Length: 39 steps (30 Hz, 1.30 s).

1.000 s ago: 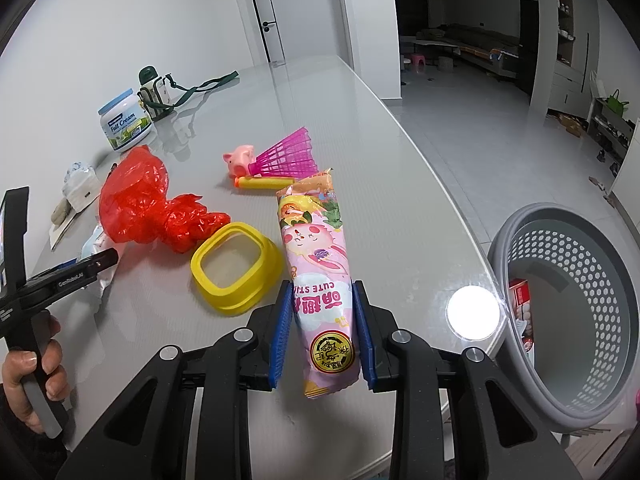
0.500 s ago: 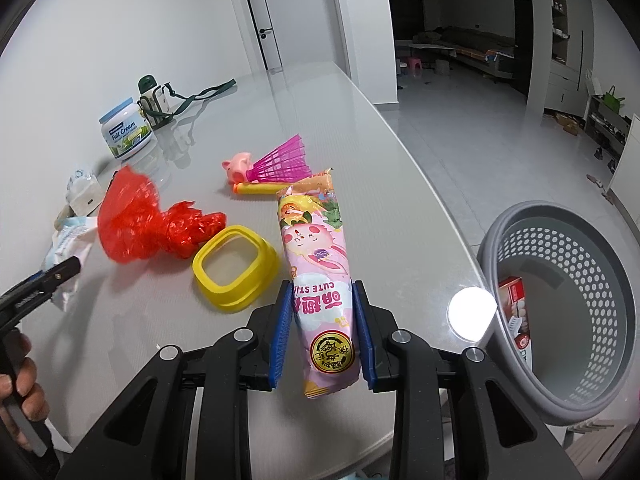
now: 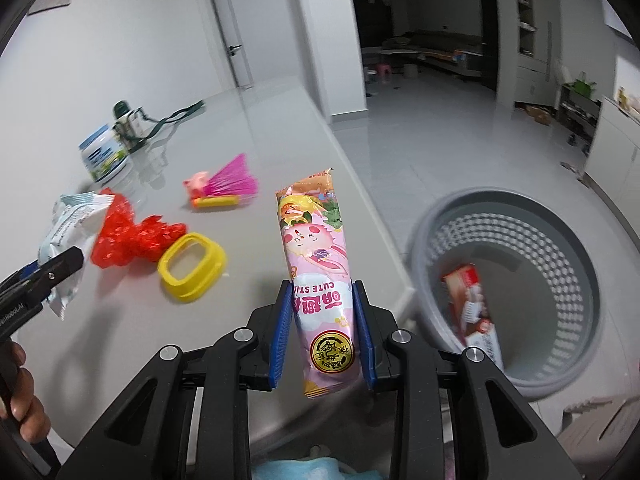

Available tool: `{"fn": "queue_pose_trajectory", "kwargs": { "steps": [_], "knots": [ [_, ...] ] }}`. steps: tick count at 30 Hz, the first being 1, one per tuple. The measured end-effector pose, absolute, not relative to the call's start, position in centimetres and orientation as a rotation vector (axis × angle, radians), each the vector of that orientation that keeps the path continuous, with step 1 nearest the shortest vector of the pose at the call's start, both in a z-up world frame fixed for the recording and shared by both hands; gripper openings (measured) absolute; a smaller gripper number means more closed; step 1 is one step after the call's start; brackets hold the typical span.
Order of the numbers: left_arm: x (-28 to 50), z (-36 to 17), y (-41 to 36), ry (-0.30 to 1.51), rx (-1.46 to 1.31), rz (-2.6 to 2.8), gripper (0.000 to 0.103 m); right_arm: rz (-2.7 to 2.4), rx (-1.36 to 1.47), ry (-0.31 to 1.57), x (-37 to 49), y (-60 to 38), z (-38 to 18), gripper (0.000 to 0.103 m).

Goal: Collect trash
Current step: 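Grasp the light-blue wipes packet with the left tool while the right tool holds the snack bar, then carry snack bar and wipes over the grey basket and open both tools to drop them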

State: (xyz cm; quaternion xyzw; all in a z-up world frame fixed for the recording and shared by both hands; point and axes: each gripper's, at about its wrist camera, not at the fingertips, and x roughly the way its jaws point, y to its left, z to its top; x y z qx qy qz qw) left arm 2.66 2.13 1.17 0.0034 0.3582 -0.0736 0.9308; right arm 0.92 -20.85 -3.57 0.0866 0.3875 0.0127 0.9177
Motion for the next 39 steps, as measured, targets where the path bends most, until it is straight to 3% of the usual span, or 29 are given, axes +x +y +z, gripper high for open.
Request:
{"fn": "queue_pose_trajectory", "kwargs": {
  "steps": [21,39],
  "knots": [
    [6.1,-3.2,-19.3,0.837,0.192,-0.539,0.063,-0.277,0.349,0.852,-2.1,-36.5,-7.4,0.029],
    [7.9,-6.4,-27.0,0.927,0.281,-0.578,0.064,-0.256,0.383,0.902,0.6,-40.1,-9.3,0.029]
  ]
}}
